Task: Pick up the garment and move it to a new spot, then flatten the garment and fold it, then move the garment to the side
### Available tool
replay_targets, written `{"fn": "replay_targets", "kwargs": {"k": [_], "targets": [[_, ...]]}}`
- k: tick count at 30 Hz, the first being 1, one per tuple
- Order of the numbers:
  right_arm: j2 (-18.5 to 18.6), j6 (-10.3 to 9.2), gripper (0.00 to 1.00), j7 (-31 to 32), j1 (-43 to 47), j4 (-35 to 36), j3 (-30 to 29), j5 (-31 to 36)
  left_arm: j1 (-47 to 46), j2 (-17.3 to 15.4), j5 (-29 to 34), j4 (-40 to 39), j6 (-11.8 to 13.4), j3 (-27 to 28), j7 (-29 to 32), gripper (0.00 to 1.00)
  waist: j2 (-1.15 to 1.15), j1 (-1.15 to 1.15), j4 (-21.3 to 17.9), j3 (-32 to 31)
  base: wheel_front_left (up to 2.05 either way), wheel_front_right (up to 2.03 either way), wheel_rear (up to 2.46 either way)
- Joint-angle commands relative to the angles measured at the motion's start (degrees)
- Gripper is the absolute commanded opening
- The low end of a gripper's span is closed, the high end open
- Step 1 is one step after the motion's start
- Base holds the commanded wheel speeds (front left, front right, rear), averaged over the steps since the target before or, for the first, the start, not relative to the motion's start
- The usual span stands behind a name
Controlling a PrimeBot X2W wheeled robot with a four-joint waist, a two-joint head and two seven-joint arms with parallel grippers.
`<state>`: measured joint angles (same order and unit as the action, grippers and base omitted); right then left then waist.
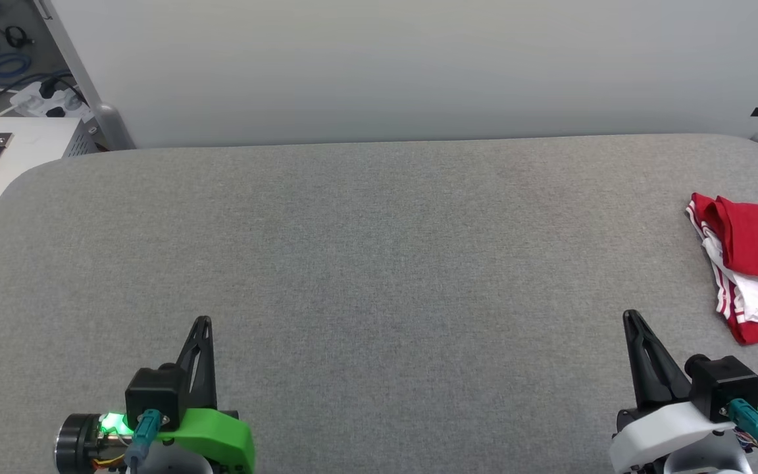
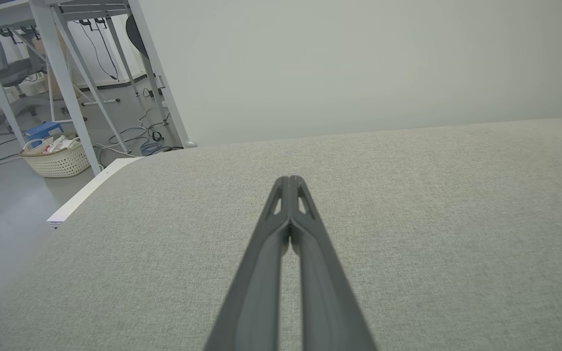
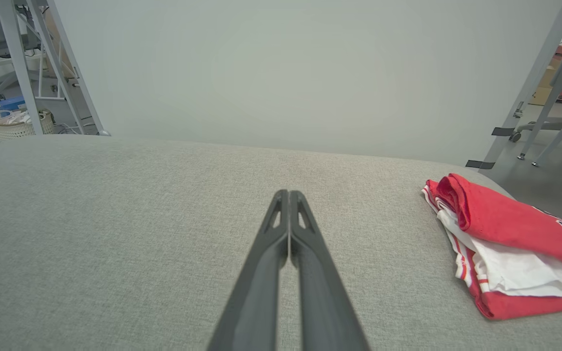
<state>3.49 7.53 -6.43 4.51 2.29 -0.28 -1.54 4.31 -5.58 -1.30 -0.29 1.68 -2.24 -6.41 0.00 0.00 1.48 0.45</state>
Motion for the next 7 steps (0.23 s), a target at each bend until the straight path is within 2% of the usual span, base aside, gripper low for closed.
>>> {"fn": "replay_targets", "kwargs": {"k": [1, 7], "targets": [[-0.3, -0.03, 0.00, 0.4, -1.2, -0.2, 0.1, 0.6, -1.3, 0.4, 0.5, 0.1, -0.3, 0.2, 0.5, 0.00, 0.00, 0.00, 0.0, 0.0, 0.00, 0.00, 0.00], [-0.4, -0.03, 0.00, 1.3, -1.7, -0.6, 0.1, 0.8, -1.8, 0.8, 0.6, 0.1, -0.5, 0.5, 1.4, 0.00, 0.00, 0.00, -0.3, -0.1, 0.00, 0.00, 0.00]]}}
